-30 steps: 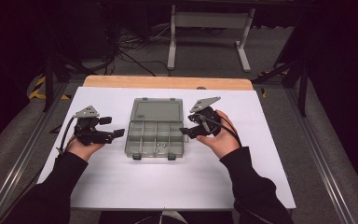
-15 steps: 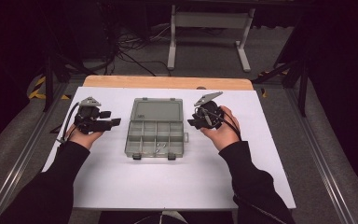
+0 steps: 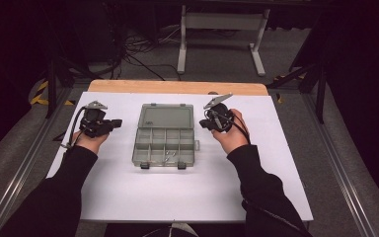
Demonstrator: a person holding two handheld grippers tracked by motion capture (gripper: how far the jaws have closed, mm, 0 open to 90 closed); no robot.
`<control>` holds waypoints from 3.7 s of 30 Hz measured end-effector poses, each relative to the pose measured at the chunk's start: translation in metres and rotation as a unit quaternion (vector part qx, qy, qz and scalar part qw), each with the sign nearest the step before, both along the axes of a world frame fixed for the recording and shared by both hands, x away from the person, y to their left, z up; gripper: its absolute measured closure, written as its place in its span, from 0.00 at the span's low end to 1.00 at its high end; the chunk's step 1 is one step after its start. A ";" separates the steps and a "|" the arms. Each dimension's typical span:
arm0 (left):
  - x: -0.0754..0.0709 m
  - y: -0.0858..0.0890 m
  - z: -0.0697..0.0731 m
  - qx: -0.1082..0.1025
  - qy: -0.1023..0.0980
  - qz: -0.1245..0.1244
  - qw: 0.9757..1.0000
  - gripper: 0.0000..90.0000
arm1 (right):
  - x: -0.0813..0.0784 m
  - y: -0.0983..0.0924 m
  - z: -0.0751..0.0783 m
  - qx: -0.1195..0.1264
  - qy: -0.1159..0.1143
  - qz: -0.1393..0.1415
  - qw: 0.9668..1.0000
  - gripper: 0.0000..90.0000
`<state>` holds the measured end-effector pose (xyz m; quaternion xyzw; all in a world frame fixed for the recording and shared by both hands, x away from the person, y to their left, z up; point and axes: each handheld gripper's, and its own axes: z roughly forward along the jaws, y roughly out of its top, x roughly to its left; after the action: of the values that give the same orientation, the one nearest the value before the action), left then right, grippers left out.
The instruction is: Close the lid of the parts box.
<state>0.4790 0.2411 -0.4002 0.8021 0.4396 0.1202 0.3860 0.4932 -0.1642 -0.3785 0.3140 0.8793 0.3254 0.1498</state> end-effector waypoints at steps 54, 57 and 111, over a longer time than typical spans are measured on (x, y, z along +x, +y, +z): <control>0.059 -0.030 -0.022 0.052 0.082 -0.046 0.994 0.99 | 0.061 0.013 -0.044 -0.046 0.073 0.009 0.996 1.00; 0.060 -0.032 -0.025 0.053 0.086 -0.050 0.994 1.00 | 0.063 0.014 -0.047 -0.051 0.077 0.009 0.996 1.00; 0.072 -0.047 -0.047 0.042 0.102 -0.048 0.993 1.00 | 0.072 0.026 -0.056 -0.043 0.077 0.001 0.996 1.00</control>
<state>0.5506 0.1936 -0.4472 0.8457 0.4323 0.0380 0.3105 0.5648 -0.1380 -0.4349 0.3308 0.9014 0.2628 0.0951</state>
